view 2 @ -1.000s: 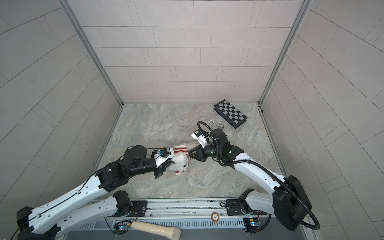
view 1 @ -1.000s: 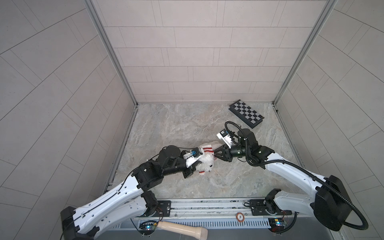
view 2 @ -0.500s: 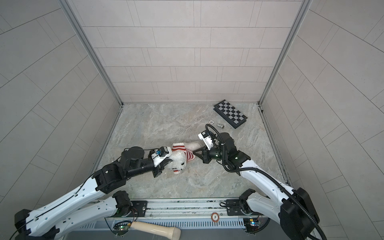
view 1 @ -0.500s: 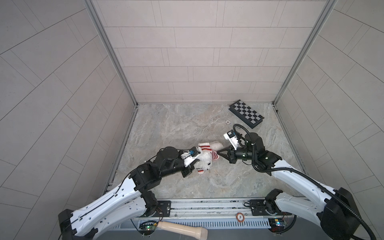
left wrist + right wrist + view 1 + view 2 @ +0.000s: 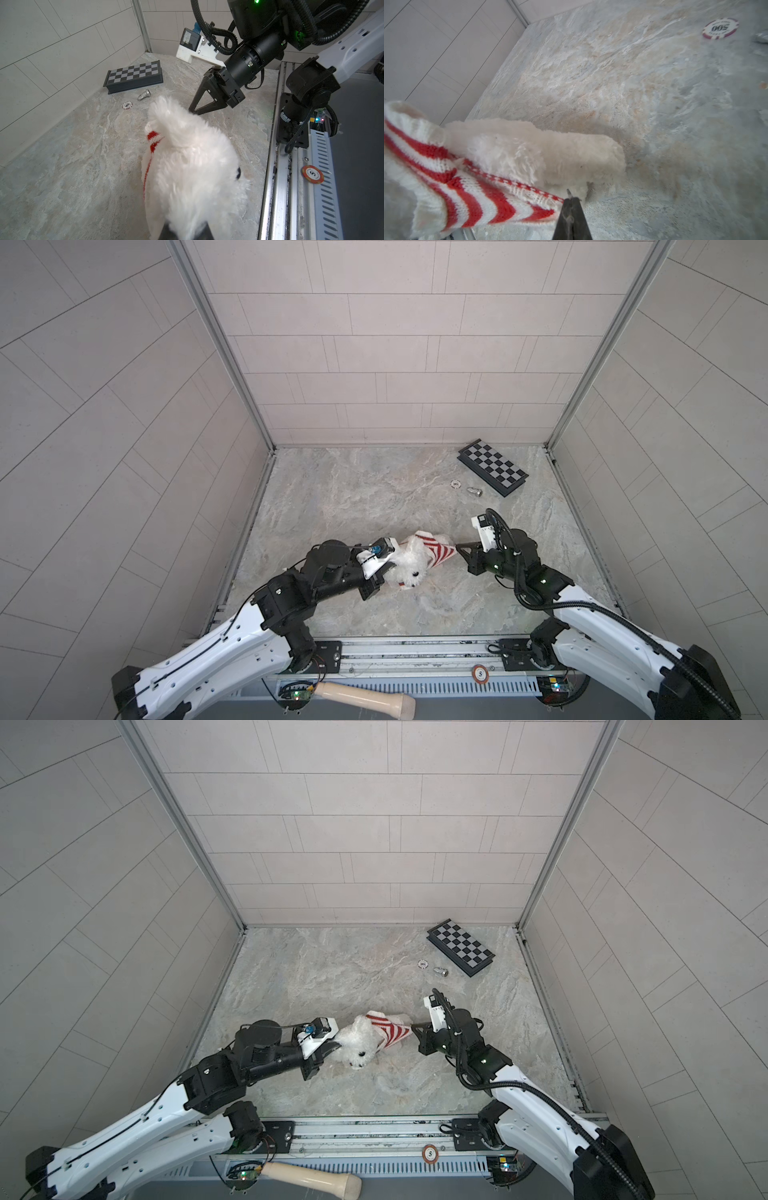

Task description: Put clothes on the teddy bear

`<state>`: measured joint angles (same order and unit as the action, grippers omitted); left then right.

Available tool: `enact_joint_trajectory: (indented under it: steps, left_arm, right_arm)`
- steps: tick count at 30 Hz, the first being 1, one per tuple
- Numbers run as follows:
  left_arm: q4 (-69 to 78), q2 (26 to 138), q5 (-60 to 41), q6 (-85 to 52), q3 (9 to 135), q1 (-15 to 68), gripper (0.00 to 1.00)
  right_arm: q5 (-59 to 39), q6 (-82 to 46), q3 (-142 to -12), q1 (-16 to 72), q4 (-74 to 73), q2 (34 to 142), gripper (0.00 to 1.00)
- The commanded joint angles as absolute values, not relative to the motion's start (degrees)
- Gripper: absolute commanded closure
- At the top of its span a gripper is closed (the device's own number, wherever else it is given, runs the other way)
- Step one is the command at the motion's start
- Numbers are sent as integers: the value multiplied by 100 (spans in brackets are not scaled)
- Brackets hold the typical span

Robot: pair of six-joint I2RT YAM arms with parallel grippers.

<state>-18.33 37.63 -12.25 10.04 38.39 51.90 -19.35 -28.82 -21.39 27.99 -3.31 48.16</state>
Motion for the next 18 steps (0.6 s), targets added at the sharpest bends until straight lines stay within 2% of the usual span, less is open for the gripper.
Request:
enact_joint_trajectory:
  steps: [1,10,15,18]
  left_arm:
    - [-1691,3499,-1038,888,3849,5191,100]
    - [-1528,3354,-905,697,3737,5186,100]
    - [-786,3460,-854,19,3591,5192,100]
    - [-407,3597,-338,-703,3630,5184,100]
  right_arm:
    - [-813,-3058,-1909,2575,-18,4726,100]
    - [-543,-3320,-1486,2512,-192,4355,100]
    - [-1880,-2956,-1891,2654,-885,4844,100]
    - [-2505,-2697,-2220,2927,-956,5121,99]
